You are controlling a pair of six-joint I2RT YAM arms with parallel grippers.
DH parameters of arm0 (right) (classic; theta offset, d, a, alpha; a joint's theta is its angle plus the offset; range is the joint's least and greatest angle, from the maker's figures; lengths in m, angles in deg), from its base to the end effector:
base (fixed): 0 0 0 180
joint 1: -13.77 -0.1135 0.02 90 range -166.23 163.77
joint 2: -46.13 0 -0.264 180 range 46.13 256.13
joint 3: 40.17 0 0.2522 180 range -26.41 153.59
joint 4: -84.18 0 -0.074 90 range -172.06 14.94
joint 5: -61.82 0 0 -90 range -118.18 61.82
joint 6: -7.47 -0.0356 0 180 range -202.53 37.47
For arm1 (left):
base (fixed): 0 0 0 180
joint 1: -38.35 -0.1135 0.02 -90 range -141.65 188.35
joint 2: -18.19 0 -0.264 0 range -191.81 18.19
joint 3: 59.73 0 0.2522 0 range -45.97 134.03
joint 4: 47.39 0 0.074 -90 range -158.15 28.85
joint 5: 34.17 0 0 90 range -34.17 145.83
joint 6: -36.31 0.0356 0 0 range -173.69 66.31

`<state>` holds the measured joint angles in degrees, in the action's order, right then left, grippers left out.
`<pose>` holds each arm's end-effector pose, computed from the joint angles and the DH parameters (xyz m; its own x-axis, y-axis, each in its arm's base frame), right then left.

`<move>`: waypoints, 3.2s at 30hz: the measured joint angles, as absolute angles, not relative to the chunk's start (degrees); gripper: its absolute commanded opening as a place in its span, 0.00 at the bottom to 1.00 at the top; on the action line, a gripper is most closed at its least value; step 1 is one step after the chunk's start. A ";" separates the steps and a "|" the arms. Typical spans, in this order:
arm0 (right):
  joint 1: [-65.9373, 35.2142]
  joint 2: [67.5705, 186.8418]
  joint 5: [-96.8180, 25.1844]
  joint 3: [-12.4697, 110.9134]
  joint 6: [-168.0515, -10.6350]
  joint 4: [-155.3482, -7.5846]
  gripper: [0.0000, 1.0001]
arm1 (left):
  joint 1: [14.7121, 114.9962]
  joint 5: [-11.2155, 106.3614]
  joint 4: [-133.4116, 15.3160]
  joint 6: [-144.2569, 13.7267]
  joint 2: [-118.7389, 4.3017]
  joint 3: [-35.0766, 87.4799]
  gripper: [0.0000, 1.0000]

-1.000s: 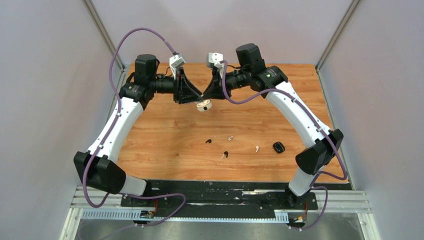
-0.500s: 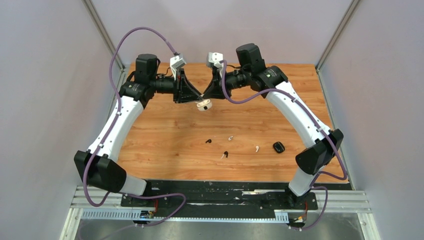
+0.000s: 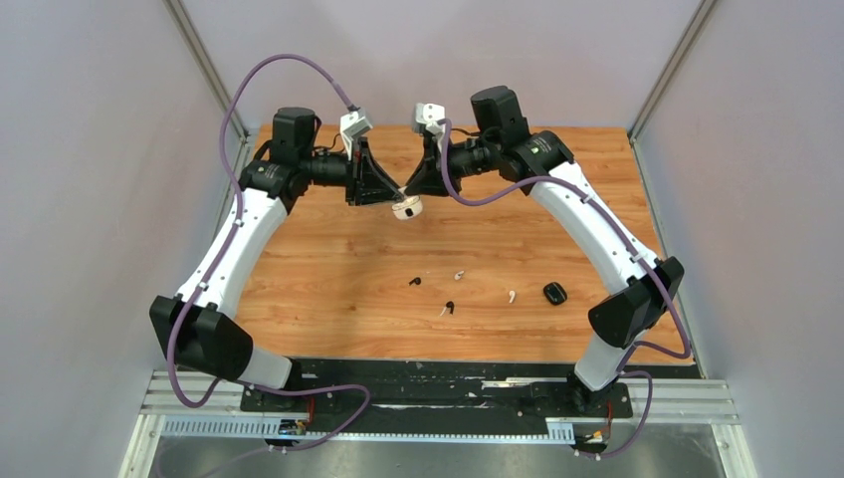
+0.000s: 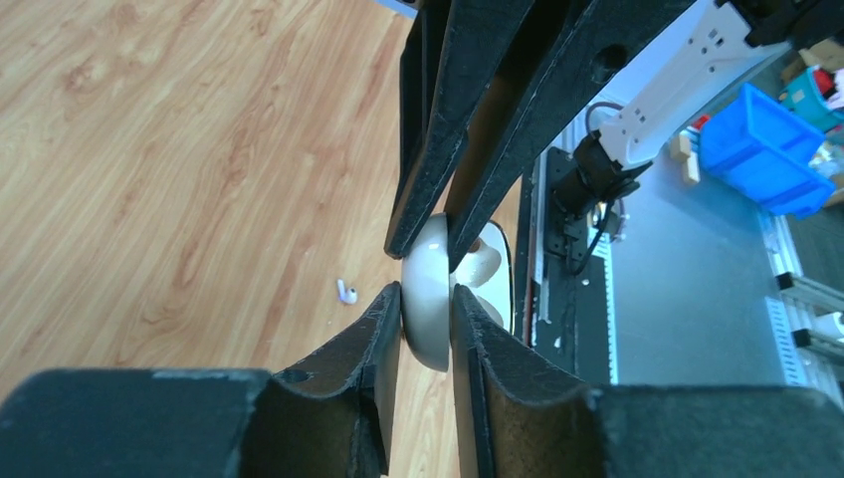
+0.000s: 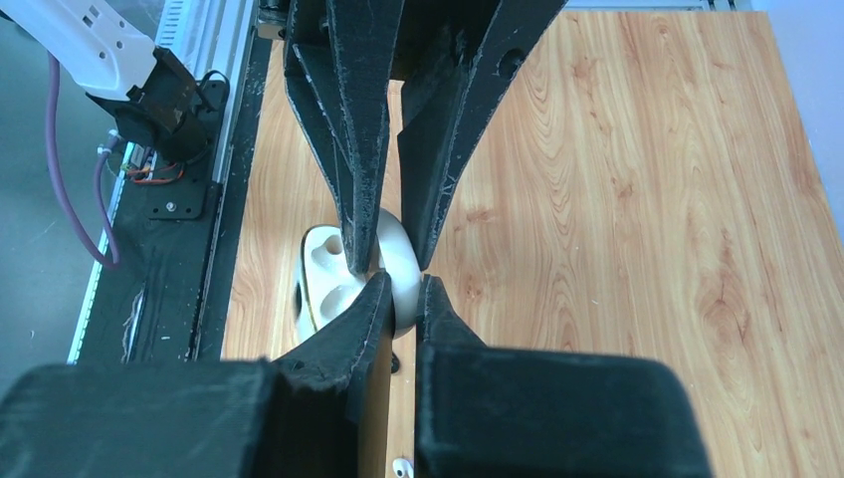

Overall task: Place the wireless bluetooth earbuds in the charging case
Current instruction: Adjust the charging case, then pick up the earbud from the center of the board.

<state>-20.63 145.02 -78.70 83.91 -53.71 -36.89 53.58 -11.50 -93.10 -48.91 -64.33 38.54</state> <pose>0.2893 0.2314 0.4280 0.0269 -0.3530 -0.9352 -0.9996 -0.0093 -0.0253 0.2850 -0.1117 0.3999 -0.4075 0.1442 -0.9018 0.9097 0.1504 -0.3870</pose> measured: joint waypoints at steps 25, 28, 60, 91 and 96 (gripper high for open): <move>-19.69 144.73 -75.55 84.22 -55.85 -38.03 0.67 | 53.71 -12.52 -92.29 -49.35 -64.42 38.54 0.00; -17.89 142.35 -76.53 82.64 -57.01 -38.01 0.76 | 53.60 -11.12 -92.81 -47.71 -64.36 38.54 0.00; -6.29 127.92 -47.62 23.06 -63.33 -48.00 0.39 | 53.97 4.07 -97.18 -34.51 -54.45 30.65 0.00; -6.20 129.67 -43.22 17.73 -67.92 -49.79 0.28 | 53.97 4.11 -95.43 -36.45 -54.48 30.04 0.00; -5.89 129.61 -43.25 17.66 -67.85 -49.86 0.23 | 53.99 4.09 -94.73 -37.09 -54.56 30.04 0.00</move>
<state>-5.89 129.61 -43.25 17.66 -67.85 -49.86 53.99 4.09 -94.73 -37.09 -54.56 30.04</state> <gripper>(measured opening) 0.242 0.224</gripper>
